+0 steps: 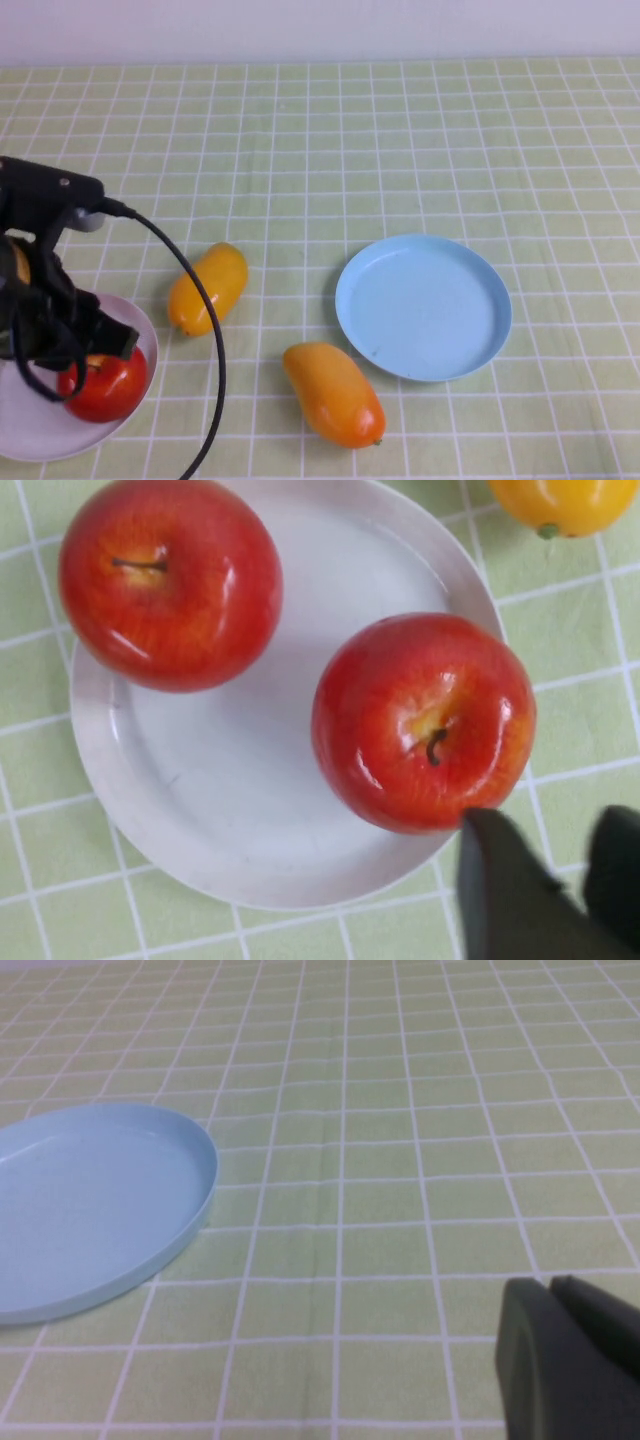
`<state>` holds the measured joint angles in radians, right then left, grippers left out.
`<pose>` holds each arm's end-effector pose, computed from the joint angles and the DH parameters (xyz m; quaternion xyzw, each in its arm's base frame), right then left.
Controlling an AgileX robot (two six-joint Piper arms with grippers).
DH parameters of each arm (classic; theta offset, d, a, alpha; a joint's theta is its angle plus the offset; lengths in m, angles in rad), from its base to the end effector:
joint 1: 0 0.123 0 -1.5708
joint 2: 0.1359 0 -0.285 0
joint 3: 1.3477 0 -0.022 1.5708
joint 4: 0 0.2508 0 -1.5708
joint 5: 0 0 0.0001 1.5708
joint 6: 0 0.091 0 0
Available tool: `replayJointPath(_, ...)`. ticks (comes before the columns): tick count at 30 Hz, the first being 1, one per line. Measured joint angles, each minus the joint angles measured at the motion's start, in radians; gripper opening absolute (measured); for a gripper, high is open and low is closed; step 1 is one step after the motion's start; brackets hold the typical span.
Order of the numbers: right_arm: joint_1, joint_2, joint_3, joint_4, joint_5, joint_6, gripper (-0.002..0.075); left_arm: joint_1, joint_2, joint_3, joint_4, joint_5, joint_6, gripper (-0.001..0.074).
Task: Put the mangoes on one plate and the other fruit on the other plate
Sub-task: Put one type of fruit in the left plate, then put another type of fruit in the right plate
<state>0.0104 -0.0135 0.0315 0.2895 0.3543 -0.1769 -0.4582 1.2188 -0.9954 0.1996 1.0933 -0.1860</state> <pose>0.0529 0.0096 0.1727 0.0039 0.7959 0.0714 0.6012 0.2052 -0.0833 0.3049 0.1629 0.9674 0.0366 0.1904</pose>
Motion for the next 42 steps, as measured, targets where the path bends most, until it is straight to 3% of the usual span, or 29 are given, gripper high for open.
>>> replayJointPath(1,0.000,0.000,0.000,0.000,0.000,0.000,-0.0018,0.000,-0.024,0.026,-0.001,-0.019,-0.003,0.0157)
replayJointPath(3,0.000,0.000,0.000,0.000,0.000,0.000,-0.0018,0.000,-0.076,0.078,-0.005,-0.070,-0.014,0.0072)
replayJointPath(6,0.000,0.000,0.000,0.001,0.000,0.000,-0.0018,0.000,-0.178,0.171,-0.019,-0.168,-0.048,0.0020)
replayJointPath(13,0.000,0.000,0.000,0.001,0.000,0.000,-0.0018,0.000,-0.455,0.380,-0.050,-0.358,-0.093,0.0001)
replayJointPath(19,0.000,0.000,0.000,0.002,0.000,0.000,-0.0018,0.000,-0.666,0.472,-0.052,-0.371,-0.115,0.0000)
replayJointPath(28,0.000,0.000,0.000,0.002,0.000,0.000,-0.0018,0.000,-0.729,0.491,0.043,-0.356,-0.140,0.0000)
replayJointPath(31,0.000,0.000,0.000,0.002,0.002,0.000,-0.0018,0.000,-0.737,0.529,0.094,-0.457,-0.186,0.0000)
replayJointPath(33,0.000,0.000,0.000,0.002,0.002,0.000,-0.0018,0.026,-0.762,0.569,0.095,-0.568,-0.164,0.0000)
replayJointPath(38,0.000,0.000,0.000,0.002,0.002,0.000,-0.0018,0.246,-0.936,0.731,-0.096,-0.840,0.047,0.0000)
replayJointPath(42,0.000,0.000,0.000,0.002,0.002,0.000,-0.0018,0.387,-1.104,0.845,-0.183,-0.918,0.150,0.0000)
